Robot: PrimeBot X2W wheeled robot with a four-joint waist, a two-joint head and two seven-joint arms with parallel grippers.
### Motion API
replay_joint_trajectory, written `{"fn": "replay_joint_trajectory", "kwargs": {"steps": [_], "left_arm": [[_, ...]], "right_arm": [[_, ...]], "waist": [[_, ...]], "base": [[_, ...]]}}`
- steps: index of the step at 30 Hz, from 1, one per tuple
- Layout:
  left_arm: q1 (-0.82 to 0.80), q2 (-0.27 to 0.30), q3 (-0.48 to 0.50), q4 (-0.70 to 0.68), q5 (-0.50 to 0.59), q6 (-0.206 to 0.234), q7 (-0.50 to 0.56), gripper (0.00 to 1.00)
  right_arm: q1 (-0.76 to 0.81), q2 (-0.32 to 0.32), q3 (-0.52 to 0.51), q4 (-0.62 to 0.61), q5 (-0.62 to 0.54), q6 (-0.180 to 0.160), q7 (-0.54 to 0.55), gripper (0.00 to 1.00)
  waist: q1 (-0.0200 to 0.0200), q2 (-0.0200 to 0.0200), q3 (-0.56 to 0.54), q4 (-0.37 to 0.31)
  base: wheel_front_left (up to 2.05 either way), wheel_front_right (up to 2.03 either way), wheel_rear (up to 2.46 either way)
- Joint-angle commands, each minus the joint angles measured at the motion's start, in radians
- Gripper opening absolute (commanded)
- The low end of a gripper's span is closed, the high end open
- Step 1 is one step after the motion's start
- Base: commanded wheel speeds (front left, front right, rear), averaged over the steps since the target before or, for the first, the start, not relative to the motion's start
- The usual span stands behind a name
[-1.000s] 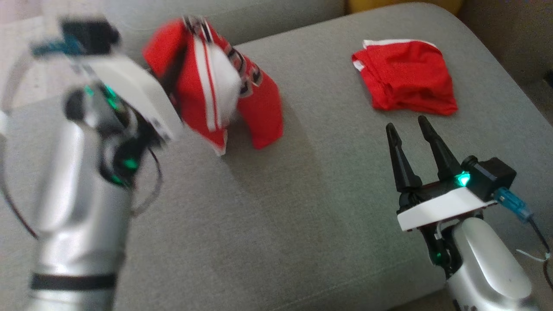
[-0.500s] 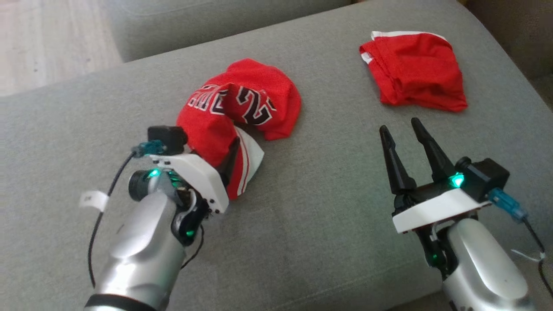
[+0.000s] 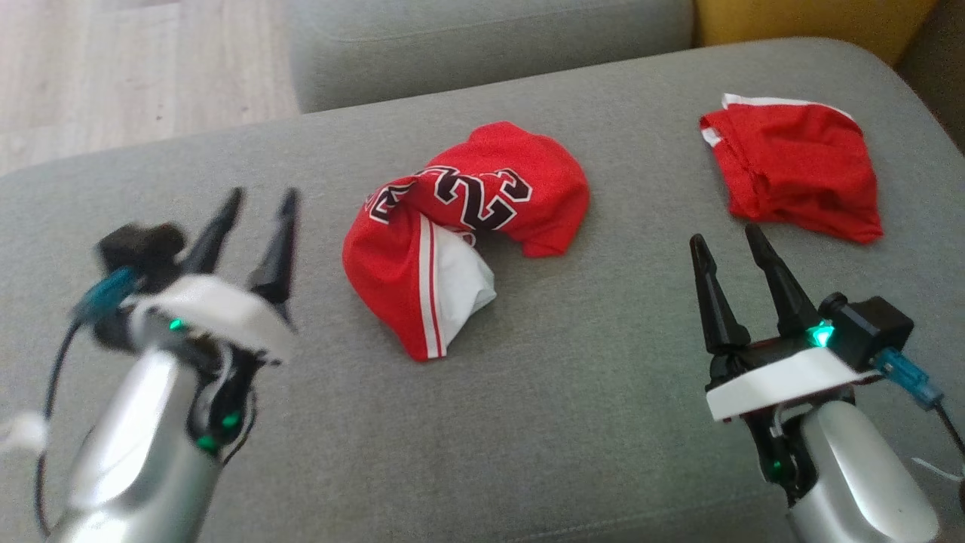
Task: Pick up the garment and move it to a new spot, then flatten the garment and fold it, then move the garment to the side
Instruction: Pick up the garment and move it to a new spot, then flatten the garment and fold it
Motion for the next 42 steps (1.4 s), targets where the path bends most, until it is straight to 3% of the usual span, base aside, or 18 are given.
{"fn": "replay_joint_trajectory", "kwargs": {"steps": [1, 7, 11, 15, 23, 42], "left_arm": [[-0.008, 0.043, 0.058, -0.067, 0.003, 0.023, -0.024, 1.0], [0.195, 0.078, 0.164, -0.258, 0.016, 0.142, -0.112, 1.0], [0.311, 0.049, 0.206, -0.34, 0.052, 0.194, -0.131, 1.0], [0.378, 0.012, 0.216, -0.387, 0.119, 0.219, -0.134, 1.0], [0.399, -0.057, 0.232, -0.395, 0.211, 0.201, -0.134, 1.0], [0.399, -0.113, 0.293, -0.376, 0.27, 0.143, -0.134, 1.0]], "right_arm": [[-0.014, -0.008, 0.013, -0.04, -0.011, -0.001, -0.011, 1.0], [0.006, -0.012, 0.007, -0.043, -0.014, -0.001, -0.011, 1.0], [0.017, -0.018, -0.005, -0.049, -0.012, -0.001, -0.011, 1.0], [0.027, -0.021, -0.015, -0.055, -0.015, -0.001, -0.011, 1.0], [0.018, -0.026, -0.016, -0.056, -0.017, -0.001, -0.011, 1.0], [0.011, -0.031, -0.008, -0.051, -0.012, -0.001, -0.011, 1.0]], "waist": [[0.0, 0.0, -0.008, 0.017], [0.0, 0.0, -0.009, 0.046], [0.0, 0.0, -0.002, 0.061], [0.0, 0.0, 0.007, 0.076], [0.0, 0.0, 0.013, 0.09], [0.0, 0.0, 0.021, 0.076]], "base": [[0.0, 0.0, 0.0], [0.0, 0.0, 0.0], [0.0, 0.0, 0.0], [0.0, 0.0, 0.0], [0.0, 0.0, 0.0], [0.0, 0.0, 0.0]]}}
